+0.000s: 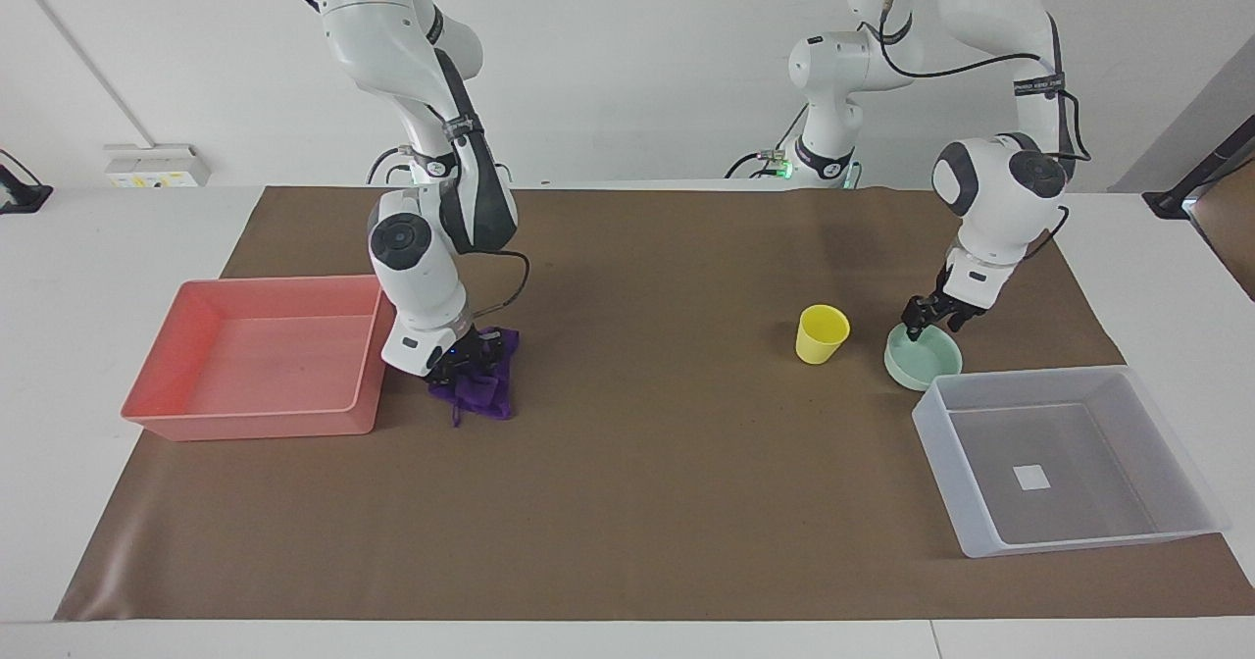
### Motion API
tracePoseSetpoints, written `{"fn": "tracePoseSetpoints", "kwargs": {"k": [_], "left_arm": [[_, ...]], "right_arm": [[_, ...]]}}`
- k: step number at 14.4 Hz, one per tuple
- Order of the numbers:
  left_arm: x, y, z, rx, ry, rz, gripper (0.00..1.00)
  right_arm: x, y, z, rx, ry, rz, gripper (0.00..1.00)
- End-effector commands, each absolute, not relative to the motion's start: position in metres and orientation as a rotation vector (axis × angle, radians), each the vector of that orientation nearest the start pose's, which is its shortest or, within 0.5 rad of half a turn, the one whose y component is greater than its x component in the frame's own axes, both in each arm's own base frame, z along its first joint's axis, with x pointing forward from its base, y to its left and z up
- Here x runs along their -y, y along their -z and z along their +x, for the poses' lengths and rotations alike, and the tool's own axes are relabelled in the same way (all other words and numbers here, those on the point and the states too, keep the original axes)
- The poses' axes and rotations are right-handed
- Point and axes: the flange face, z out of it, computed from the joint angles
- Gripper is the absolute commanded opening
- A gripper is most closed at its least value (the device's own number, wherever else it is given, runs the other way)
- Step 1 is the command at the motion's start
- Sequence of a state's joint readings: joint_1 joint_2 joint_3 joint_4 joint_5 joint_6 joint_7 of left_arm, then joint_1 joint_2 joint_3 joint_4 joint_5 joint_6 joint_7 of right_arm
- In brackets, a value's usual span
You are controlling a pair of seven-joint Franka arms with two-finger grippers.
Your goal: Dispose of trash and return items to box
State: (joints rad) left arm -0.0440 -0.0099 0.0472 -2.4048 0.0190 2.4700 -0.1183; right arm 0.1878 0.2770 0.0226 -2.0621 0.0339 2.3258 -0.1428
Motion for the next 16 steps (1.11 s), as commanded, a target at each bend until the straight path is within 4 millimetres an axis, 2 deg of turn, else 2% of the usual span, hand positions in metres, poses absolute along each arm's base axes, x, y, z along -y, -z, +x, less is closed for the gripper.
{"fn": "tracePoseSetpoints", "kwargs": {"k": [1,4,6,8,10,12,14,15,16], "left_arm": [[-0.001,-0.324,0.498,0.202,0.145,-3.126,0.08],[-0.002,-0.326,0.501,0.211,0.145,-3.125,0.01],[-0.002,-0.331,0.504,0.221,0.138,-3.124,0.00],[-0.001,-0.348,0.507,0.228,0.081,-3.123,0.00],[0.006,-0.392,0.510,0.258,0.017,-3.117,0.00],[0.008,-0.451,0.518,0.264,-0.045,-3.115,0.00],[0.005,-0.511,0.534,0.302,-0.038,-3.148,0.00],[0.000,-0.531,0.547,0.331,-0.006,-3.183,0.00],[-0.005,-0.535,0.562,0.358,0.040,-3.188,0.00]], "right_arm": [[-0.119,-0.301,0.570,0.469,-0.064,-3.067,0.00],[-0.113,-0.332,0.572,0.461,-0.030,-3.068,0.00],[-0.114,-0.366,0.575,0.463,-0.049,-3.066,0.00],[-0.112,-0.397,0.577,0.460,-0.057,-3.067,0.00],[-0.107,-0.431,0.574,0.450,-0.042,-3.069,0.00],[-0.095,-0.471,0.570,0.427,-0.067,-3.072,0.00],[-0.076,-0.513,0.564,0.395,-0.093,-3.083,0.00],[-0.066,-0.536,0.559,0.376,-0.086,-3.090,0.00],[-0.058,-0.555,0.551,0.361,-0.086,-3.099,0.00]]}}
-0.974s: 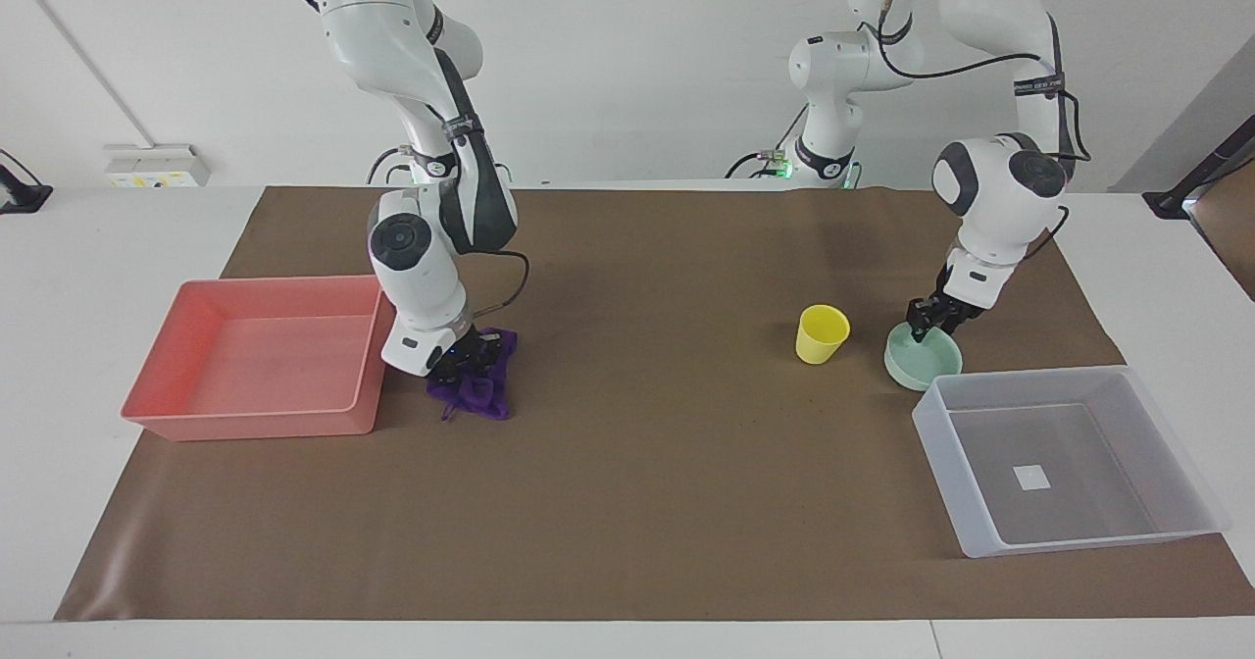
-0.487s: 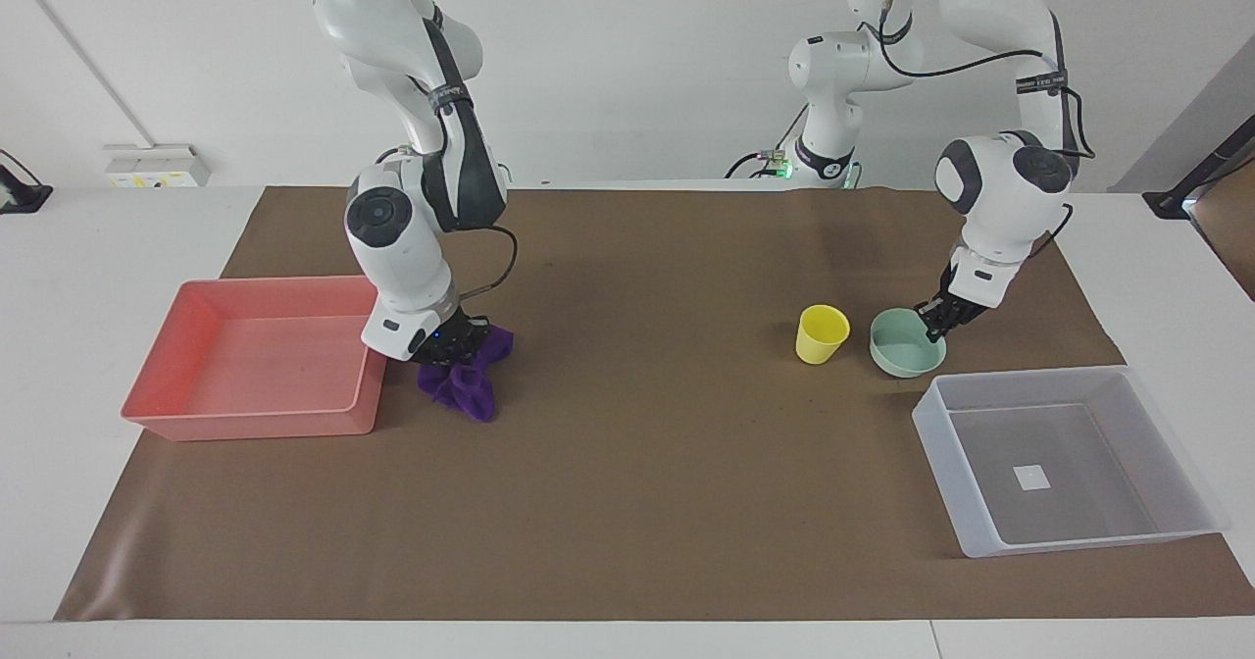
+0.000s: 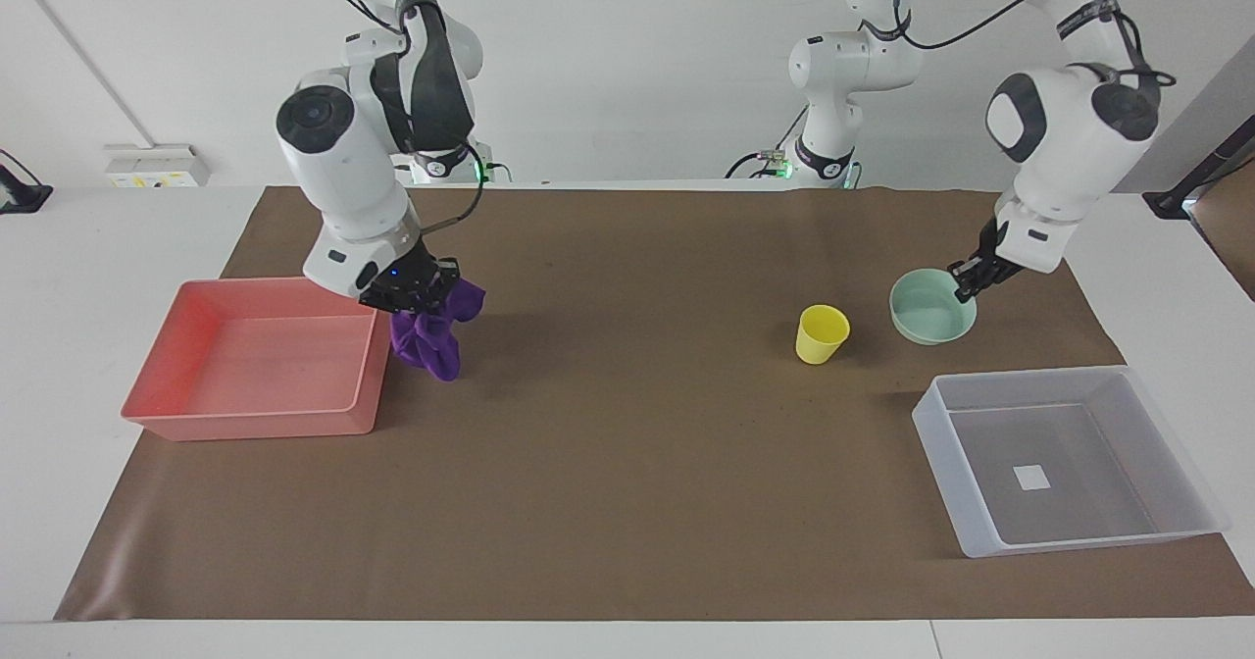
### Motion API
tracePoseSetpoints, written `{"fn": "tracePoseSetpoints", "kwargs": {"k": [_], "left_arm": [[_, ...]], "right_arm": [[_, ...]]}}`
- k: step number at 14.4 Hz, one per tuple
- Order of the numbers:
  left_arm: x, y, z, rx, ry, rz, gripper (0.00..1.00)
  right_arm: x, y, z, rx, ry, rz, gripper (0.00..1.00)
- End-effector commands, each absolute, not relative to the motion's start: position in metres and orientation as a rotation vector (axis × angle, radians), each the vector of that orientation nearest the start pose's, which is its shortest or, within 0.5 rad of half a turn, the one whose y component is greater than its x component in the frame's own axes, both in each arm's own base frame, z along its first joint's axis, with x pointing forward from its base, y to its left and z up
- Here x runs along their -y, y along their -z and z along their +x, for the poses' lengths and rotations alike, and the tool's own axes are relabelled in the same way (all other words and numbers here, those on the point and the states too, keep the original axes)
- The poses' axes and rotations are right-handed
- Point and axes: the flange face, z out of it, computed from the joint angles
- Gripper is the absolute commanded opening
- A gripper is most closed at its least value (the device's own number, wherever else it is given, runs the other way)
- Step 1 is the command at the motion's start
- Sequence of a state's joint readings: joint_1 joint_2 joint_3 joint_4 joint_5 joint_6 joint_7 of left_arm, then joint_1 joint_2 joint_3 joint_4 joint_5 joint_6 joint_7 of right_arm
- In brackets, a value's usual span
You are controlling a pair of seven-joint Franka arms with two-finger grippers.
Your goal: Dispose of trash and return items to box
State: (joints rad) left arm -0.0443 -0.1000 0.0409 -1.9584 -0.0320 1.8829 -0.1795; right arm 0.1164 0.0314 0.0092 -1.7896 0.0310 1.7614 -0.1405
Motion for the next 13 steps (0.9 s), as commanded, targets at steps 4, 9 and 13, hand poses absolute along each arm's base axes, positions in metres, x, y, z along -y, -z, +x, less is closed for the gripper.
{"fn": "tracePoseSetpoints", "kwargs": {"k": [4,9,13], "left_arm": [[-0.052,-0.495,0.629,0.524,0.314,-3.170,0.00],[-0.085,-0.405,0.682,0.612,0.418,-3.128,0.00],[-0.088,-0.355,0.685,0.620,0.446,-3.101,0.79]], "right_arm": [[0.037,-0.575,0.533,0.320,-0.113,-3.095,0.00],[0.112,-0.531,0.512,0.291,-0.062,-3.124,0.00],[0.136,-0.463,0.517,0.318,-0.018,-3.129,0.00]]}}
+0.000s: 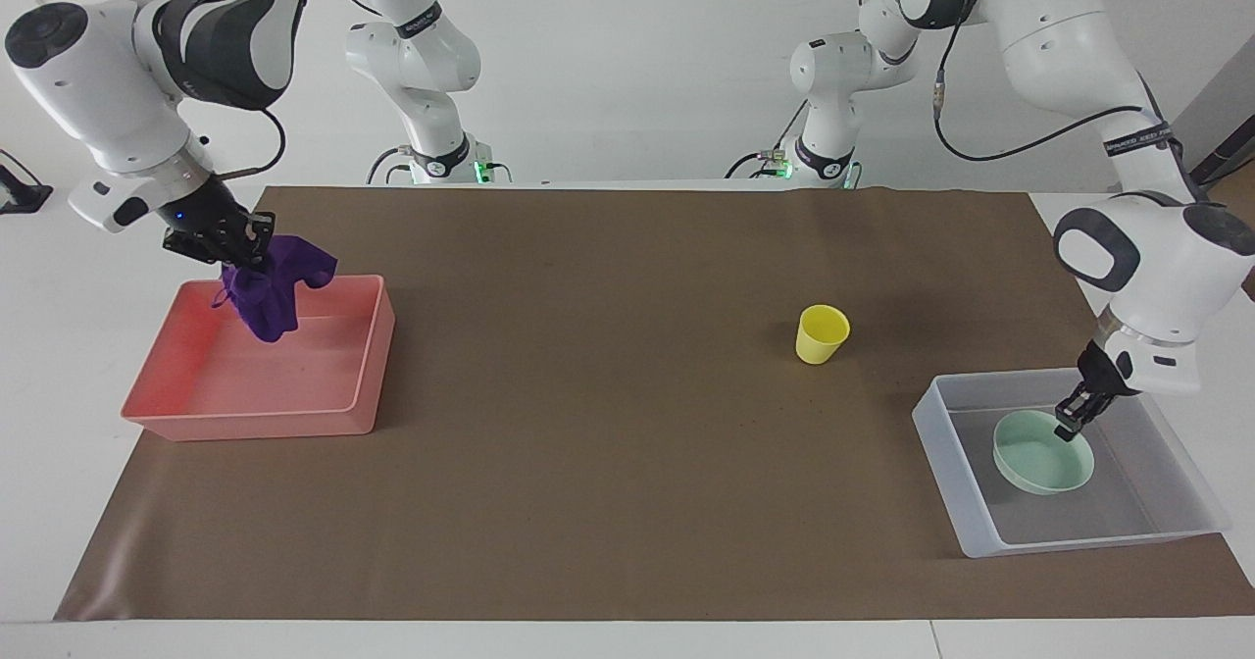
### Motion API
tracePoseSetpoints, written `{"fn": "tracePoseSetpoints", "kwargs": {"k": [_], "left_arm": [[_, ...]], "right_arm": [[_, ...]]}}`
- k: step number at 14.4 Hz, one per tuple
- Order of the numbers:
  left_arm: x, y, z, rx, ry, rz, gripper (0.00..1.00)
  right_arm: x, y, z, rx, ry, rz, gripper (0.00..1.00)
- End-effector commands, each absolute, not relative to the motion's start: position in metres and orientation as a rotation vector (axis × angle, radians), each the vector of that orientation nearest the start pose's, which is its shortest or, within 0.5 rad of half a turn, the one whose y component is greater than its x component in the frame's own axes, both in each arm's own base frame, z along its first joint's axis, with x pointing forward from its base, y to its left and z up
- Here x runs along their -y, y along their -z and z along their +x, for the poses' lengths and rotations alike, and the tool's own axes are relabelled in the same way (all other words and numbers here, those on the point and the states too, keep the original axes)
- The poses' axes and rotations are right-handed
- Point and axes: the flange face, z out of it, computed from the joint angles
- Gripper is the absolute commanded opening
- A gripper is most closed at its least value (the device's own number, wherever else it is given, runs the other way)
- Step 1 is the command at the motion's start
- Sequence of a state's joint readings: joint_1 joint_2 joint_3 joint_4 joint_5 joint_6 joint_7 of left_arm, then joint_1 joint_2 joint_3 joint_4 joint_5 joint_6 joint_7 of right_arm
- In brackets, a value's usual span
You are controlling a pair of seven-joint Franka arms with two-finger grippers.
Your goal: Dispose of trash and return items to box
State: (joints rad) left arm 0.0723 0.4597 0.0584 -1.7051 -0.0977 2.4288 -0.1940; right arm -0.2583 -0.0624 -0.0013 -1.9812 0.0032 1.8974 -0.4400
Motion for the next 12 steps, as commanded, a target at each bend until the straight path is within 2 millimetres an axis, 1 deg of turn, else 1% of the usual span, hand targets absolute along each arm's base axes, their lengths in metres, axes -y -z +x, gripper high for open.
{"fn": "tracePoseSetpoints", "kwargs": {"k": [1,2,3,4,5,6,7,8,9,10,11,12], "left_arm": [[-0.081,-0.361,0.684,0.602,0.427,-3.105,1.00],[-0.079,-0.387,0.680,0.600,0.402,-3.115,1.00],[-0.075,-0.416,0.672,0.589,0.378,-3.124,1.00],[-0.059,-0.448,0.661,0.560,0.352,-3.141,1.00],[-0.034,-0.477,0.646,0.523,0.281,-3.163,1.00],[-0.016,-0.500,0.629,0.499,0.211,-3.177,1.00],[0.009,-0.512,0.606,0.454,0.094,-3.189,1.00],[0.031,-0.508,0.579,0.427,-0.050,-3.186,1.00],[0.056,-0.496,0.552,0.385,-0.145,-3.179,1.00],[0.078,-0.479,0.529,0.367,-0.200,-3.169,1.00],[0.094,-0.463,0.508,0.353,-0.185,-3.172,1.00],[0.100,-0.438,0.485,0.359,-0.141,-3.180,1.00]], "right_arm": [[0.132,-0.446,0.521,0.325,-0.020,-3.128,0.00],[0.130,-0.426,0.523,0.319,-0.041,-3.122,0.00],[0.131,-0.411,0.526,0.323,-0.055,-3.119,0.00],[0.133,-0.396,0.529,0.320,-0.073,-3.114,0.01],[0.133,-0.386,0.532,0.325,-0.066,-3.115,0.01],[0.132,-0.380,0.532,0.331,-0.057,-3.116,0.02],[0.132,-0.378,0.532,0.331,-0.055,-3.117,0.05],[0.132,-0.376,0.531,0.331,-0.062,-3.115,0.17],[0.131,-0.376,0.530,0.328,-0.066,-3.114,0.45],[0.132,-0.377,0.530,0.328,-0.075,-3.112,0.69],[0.133,-0.379,0.531,0.330,-0.077,-3.111,0.78],[0.133,-0.382,0.530,0.335,-0.077,-3.111,0.95]]}}
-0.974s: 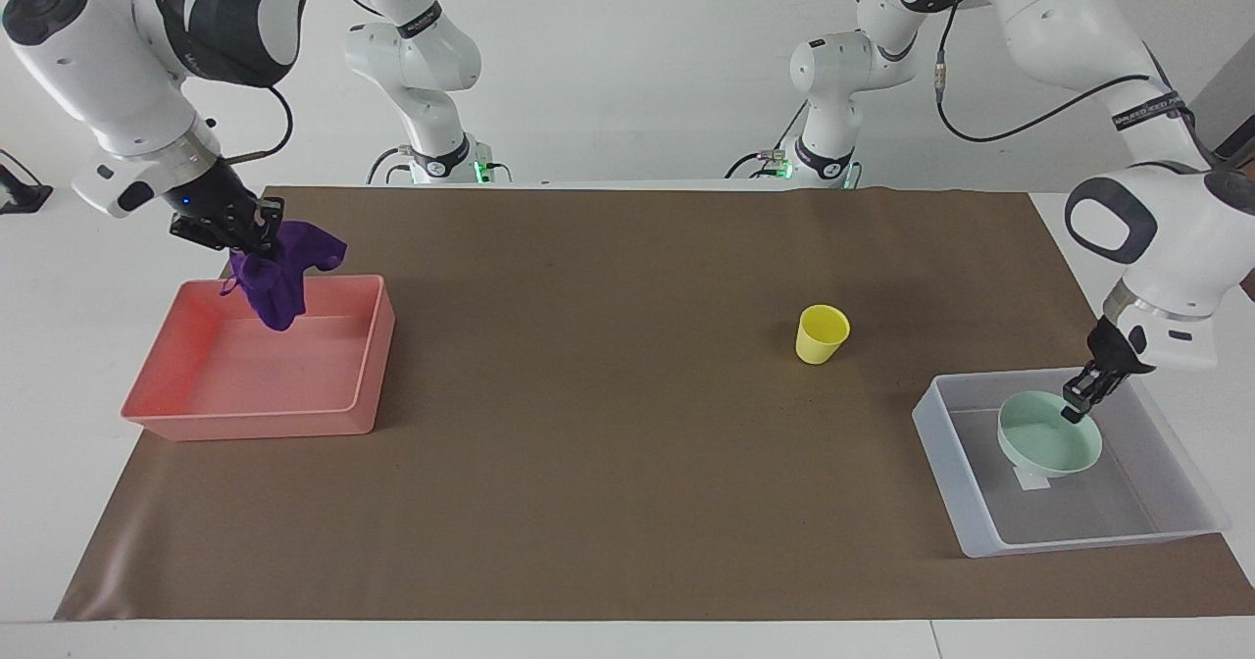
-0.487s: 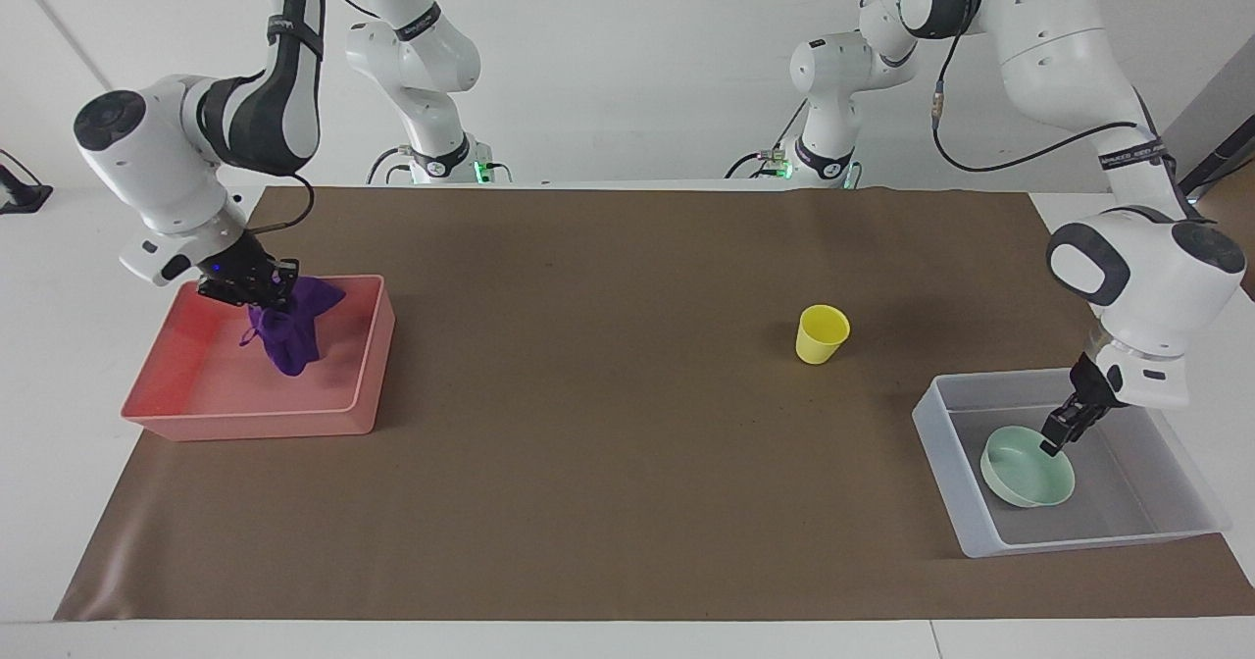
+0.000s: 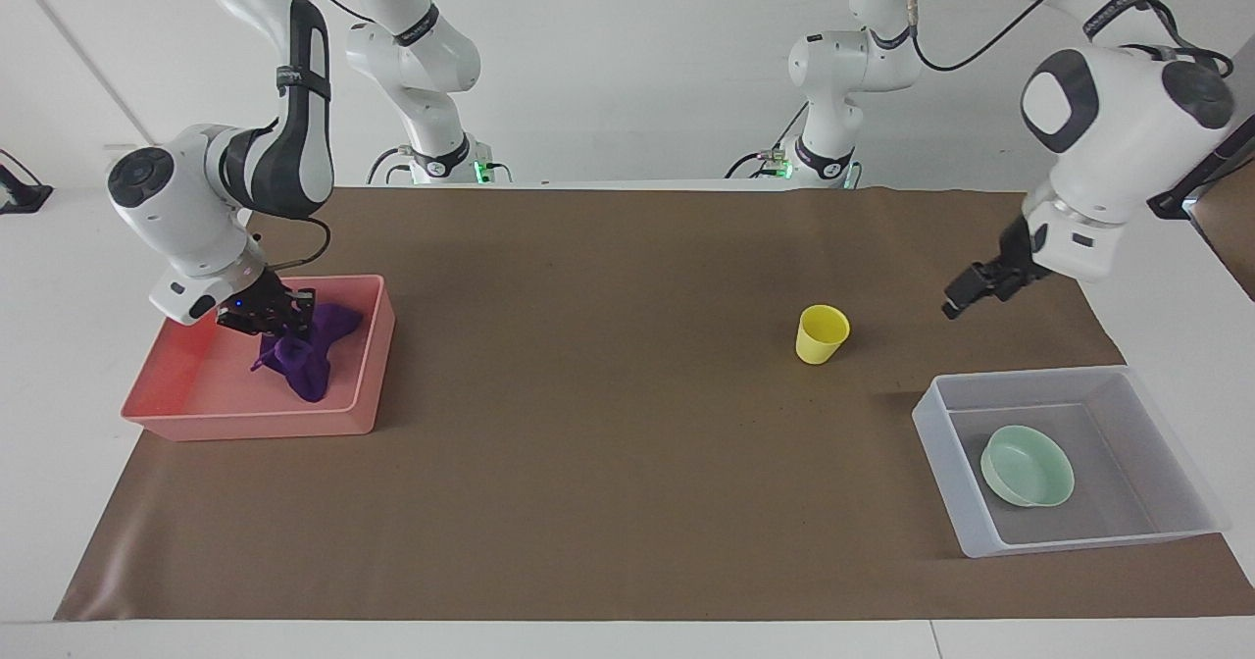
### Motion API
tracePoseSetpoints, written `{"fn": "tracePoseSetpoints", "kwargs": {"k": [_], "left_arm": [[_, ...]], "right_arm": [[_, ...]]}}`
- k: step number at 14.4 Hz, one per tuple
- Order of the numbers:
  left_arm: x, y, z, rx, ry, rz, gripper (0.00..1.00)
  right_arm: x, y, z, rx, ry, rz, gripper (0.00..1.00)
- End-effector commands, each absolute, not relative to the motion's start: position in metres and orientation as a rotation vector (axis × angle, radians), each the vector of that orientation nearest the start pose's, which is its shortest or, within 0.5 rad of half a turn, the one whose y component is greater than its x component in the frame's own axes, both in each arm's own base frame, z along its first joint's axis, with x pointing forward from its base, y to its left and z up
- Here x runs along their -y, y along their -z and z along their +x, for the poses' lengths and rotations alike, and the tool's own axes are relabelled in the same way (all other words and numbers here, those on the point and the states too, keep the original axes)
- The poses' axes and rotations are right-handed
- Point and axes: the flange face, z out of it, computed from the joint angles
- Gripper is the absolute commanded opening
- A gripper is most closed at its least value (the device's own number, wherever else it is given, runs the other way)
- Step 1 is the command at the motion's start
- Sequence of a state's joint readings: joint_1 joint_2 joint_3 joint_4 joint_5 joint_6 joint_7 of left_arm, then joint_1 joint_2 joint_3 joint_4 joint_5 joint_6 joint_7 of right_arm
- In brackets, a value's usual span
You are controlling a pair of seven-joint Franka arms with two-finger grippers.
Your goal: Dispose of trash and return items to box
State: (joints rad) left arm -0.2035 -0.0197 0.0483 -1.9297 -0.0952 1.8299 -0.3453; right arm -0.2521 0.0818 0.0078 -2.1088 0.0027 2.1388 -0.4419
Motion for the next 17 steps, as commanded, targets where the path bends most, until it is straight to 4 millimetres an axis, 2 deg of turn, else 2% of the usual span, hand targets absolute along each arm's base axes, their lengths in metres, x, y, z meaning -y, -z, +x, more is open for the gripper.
{"fn": "tracePoseSetpoints", "kwargs": {"k": [1,3,4,5,8,9,10,11,14,17], "left_arm": [[0.105,-0.417,0.470,0.352,-0.068,-3.194,1.00],[0.116,-0.391,0.466,0.387,0.032,-3.204,1.00],[0.125,-0.376,0.466,0.402,0.013,-3.196,1.00],[0.130,-0.369,0.466,0.404,0.019,-3.195,1.00],[0.134,-0.363,0.460,0.438,0.024,-3.192,0.96],[0.134,-0.361,0.460,0.468,0.018,-3.186,0.69],[0.136,-0.357,0.460,0.496,0.020,-3.182,0.10],[0.138,-0.353,0.462,0.508,0.038,-3.183,0.00],[0.138,-0.352,0.464,0.515,0.054,-3.186,0.00],[0.138,-0.353,0.466,0.519,0.058,-3.187,0.00]], "right_arm": [[0.133,-0.385,0.529,0.333,-0.086,-3.107,1.00],[0.126,-0.400,0.533,0.318,-0.103,-3.095,1.00],[0.123,-0.404,0.533,0.287,-0.106,-3.090,1.00],[0.119,-0.409,0.532,0.252,-0.109,-3.088,1.00],[0.077,-0.432,0.540,0.191,-0.101,-3.100,1.00],[0.067,-0.444,0.542,0.165,-0.084,-3.106,1.00],[0.056,-0.458,0.544,0.183,-0.087,-3.106,1.00],[0.051,-0.472,0.544,0.184,-0.110,-3.102,1.00],[0.035,-0.517,0.541,0.126,-0.115,-3.109,1.00],[0.033,-0.553,0.535,0.123,-0.177,-3.103,1.00]]}}
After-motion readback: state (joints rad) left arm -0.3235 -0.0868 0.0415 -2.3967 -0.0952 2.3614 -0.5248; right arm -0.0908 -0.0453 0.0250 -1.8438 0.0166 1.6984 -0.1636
